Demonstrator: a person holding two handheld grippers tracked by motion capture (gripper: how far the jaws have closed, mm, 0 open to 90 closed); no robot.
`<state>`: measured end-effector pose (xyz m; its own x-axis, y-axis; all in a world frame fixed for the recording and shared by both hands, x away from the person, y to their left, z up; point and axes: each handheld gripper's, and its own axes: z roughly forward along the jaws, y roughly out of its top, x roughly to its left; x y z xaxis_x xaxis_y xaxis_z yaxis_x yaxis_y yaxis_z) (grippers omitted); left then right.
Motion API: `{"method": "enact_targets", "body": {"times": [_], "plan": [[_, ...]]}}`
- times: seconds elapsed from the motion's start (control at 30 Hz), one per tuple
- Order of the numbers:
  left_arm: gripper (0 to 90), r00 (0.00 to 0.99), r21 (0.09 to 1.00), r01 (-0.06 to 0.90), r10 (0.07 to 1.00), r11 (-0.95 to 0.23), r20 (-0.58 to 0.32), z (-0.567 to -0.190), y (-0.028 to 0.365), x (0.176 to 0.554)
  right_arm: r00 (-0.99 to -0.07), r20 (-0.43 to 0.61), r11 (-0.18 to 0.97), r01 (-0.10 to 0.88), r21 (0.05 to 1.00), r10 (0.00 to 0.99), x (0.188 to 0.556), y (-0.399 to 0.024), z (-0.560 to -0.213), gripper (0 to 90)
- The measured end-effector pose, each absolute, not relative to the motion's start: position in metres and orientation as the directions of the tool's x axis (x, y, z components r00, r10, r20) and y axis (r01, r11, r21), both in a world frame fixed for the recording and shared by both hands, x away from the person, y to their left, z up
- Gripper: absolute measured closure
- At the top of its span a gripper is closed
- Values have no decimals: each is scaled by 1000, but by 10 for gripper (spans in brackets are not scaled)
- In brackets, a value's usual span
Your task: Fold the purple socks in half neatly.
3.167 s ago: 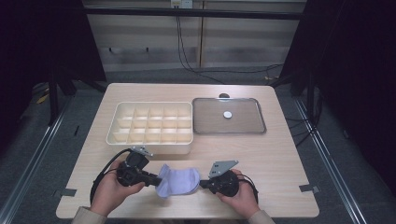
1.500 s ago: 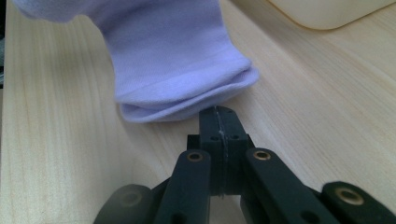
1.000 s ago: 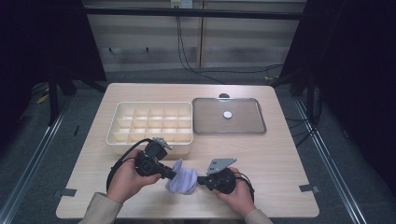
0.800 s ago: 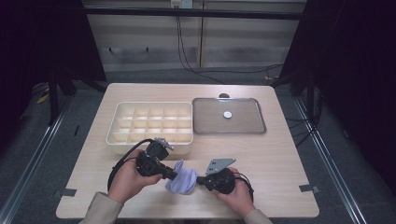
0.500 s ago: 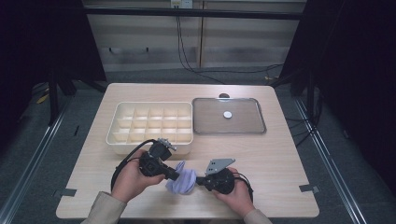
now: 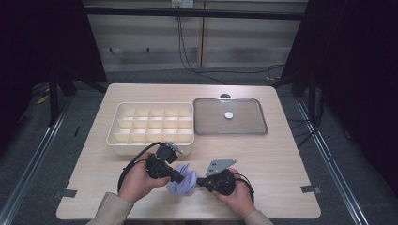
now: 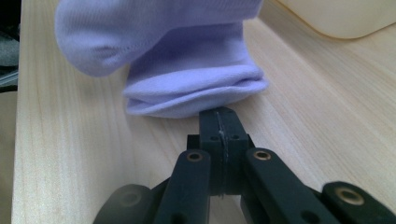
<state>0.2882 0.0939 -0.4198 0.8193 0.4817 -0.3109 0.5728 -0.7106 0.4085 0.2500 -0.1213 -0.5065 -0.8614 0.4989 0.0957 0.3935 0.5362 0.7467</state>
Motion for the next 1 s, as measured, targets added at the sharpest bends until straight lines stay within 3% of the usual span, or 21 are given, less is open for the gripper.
{"method": "enact_targets", "body": {"times": [1.0], "plan": [[794, 833, 403, 551, 459, -731, -309, -442, 77, 285, -864, 84, 541, 384, 749, 496, 250, -121, -507, 895]]}}
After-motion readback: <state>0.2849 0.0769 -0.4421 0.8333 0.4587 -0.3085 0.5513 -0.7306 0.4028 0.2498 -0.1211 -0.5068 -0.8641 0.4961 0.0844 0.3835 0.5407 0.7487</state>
